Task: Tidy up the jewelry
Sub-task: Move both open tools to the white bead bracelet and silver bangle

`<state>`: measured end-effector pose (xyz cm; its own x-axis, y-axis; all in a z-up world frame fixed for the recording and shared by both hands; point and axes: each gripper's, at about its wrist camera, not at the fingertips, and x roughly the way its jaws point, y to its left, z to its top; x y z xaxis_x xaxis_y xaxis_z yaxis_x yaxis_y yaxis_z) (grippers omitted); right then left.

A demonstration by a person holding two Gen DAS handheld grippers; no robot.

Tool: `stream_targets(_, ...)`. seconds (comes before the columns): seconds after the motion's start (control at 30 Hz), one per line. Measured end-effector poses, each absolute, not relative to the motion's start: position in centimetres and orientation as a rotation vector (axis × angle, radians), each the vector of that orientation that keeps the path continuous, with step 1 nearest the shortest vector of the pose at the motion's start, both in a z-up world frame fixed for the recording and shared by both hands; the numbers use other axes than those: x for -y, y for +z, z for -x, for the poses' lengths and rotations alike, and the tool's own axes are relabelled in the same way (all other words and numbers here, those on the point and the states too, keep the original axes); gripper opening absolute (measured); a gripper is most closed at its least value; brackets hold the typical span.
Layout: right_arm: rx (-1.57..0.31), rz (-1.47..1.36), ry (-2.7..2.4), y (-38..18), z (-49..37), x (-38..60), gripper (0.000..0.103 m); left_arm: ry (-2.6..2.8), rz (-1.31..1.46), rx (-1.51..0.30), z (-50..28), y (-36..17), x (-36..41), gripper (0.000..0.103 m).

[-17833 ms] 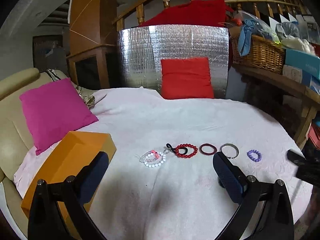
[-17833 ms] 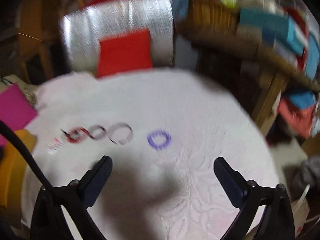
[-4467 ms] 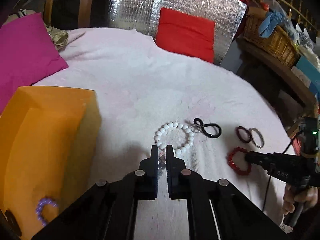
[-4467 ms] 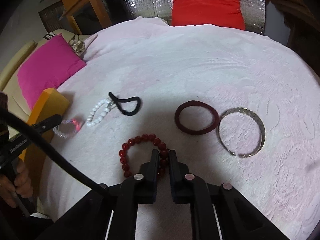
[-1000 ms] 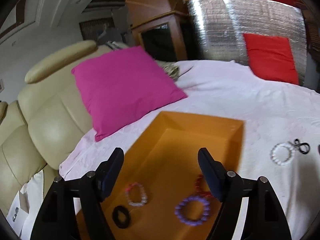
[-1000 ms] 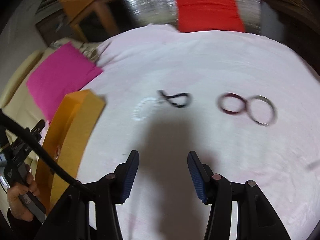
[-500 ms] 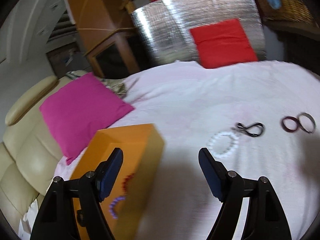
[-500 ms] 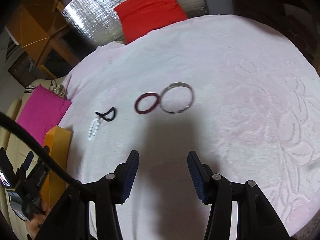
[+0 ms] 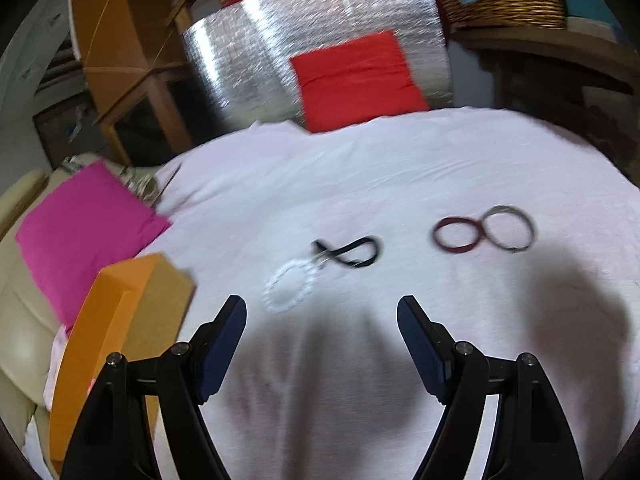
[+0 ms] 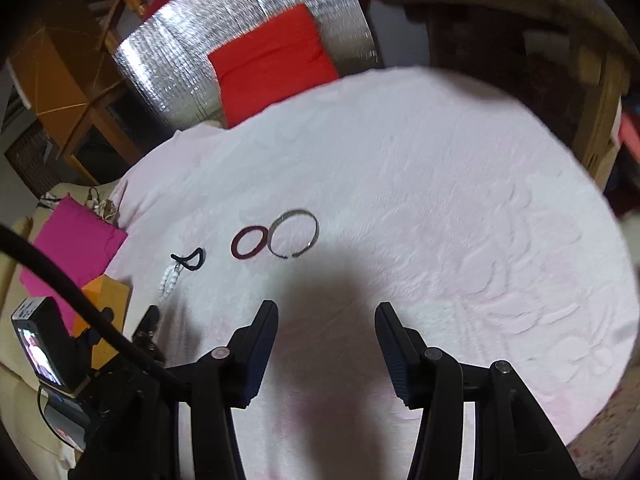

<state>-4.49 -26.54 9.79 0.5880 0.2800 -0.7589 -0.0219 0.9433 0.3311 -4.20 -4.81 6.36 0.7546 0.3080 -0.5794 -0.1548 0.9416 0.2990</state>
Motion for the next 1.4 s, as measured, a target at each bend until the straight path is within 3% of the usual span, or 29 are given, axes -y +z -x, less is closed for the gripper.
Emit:
stream_targets(0.27, -0.836, -0.217, 0.118, 11.7, 7.2, 27.4, 0.055, 0.184, -0.189, -0.605, 5.3, 7.7, 7.7, 0.078)
stream_targets(0.5, -0.778, -0.175, -0.005, 13.6, 9.9, 30.5, 0.054, 0.1, -0.17, -0.64, 6.0, 5.3, 10.3, 0.08)
stream_targets(0.63, -0.596, -0.193, 0.065, 13.5, 11.6, 32.1, 0.063, 0.037, -0.217, -0.582, 6.4, 5.4, 12.0, 0.08)
stream_targets(0.73, -0.642, -0.235, 0.039, 12.0, 10.2, 32.5, 0.061, -0.006, -0.269, -0.565, 6.4, 5.2, 13.0, 0.08)
stream_targets(0.83, -0.534, -0.271, 0.092, 13.5, 10.3, 32.8, 0.062, -0.042, -0.29, -0.582, 6.0, 4.7, 13.4, 0.08)
stream_targets(1.4, -0.691, -0.438, 0.035, 10.4, 3.5, 38.6, 0.062, 0.088, -0.085, -0.621, 3.2, 5.0, 9.5, 0.08)
